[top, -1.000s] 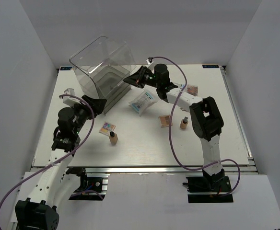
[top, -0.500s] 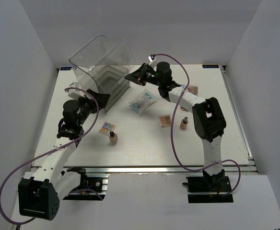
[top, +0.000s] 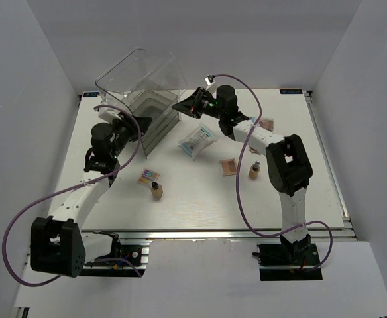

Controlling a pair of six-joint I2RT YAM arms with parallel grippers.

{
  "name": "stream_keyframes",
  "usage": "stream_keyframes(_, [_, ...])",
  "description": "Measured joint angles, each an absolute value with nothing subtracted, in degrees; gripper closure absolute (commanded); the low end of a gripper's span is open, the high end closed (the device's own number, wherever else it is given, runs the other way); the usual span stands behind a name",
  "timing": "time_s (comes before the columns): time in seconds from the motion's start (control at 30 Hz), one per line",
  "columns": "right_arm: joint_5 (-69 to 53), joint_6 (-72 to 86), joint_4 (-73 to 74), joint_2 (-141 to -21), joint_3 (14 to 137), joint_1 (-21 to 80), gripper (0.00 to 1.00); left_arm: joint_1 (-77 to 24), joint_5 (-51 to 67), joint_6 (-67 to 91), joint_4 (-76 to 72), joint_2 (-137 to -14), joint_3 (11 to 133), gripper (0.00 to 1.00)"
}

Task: Organize the makeup

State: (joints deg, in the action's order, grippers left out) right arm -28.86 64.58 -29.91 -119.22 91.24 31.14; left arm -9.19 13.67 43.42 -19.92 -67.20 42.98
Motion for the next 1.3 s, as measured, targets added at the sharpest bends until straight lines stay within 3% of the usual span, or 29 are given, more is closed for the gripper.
stream_keyframes(0.03, [-28.9, 64.5, -29.9, -119.2, 91.2, 31.1, 0.95, -9.2, 14.1, 43.4, -20.3, -68.1, 43.4, 0.84])
stream_keyframes(0.1, [-28.9, 64.5, -30.0, -119.0, 91.2, 31.1, 0.82, -9.2, 15.7, 42.6, -21.4, -69.5, 43.9, 0.89])
stream_keyframes(0.17, [-29.1, 63.9, -30.0, -118.5, 91.2, 31.1, 0.66, -9.5, 16.8, 41.7, -22.9, -70.2, 44.7, 0.92])
stream_keyframes(0.27, [-29.8, 60.8, -28.4, -116.4, 91.2, 31.1, 0.49, -9.6, 17.5, 41.8, -24.5, -70.4, 46.5, 0.95])
stream_keyframes(0.47, [-26.9, 47.5, -14.4, -109.1, 90.0, 29.8, 0.27, -9.6, 17.3, 44.1, -24.6, -70.3, 48.7, 0.95])
stream_keyframes(0.73, [-12.5, 36.4, 7.4, -108.9, 88.2, 28.1, 0.22, -9.6, 16.3, 47.5, -25.9, -69.6, 48.7, 0.95])
stream_keyframes(1.1, [-5.7, 37.5, 14.1, -120.4, 88.8, 28.2, 0.29, -9.6, 16.0, 48.9, -26.0, -69.5, 48.9, 0.94])
stream_keyframes(1.2, [-6.4, 39.0, 13.4, -122.7, 89.1, 28.3, 0.38, -9.6, 16.0, 49.0, -25.9, -69.5, 48.9, 0.94])
stream_keyframes(1.3, [-8.3, 40.6, 11.9, -123.8, 89.1, 28.3, 0.54, -9.6, 15.9, 49.1, -25.5, -69.3, 49.0, 0.94])
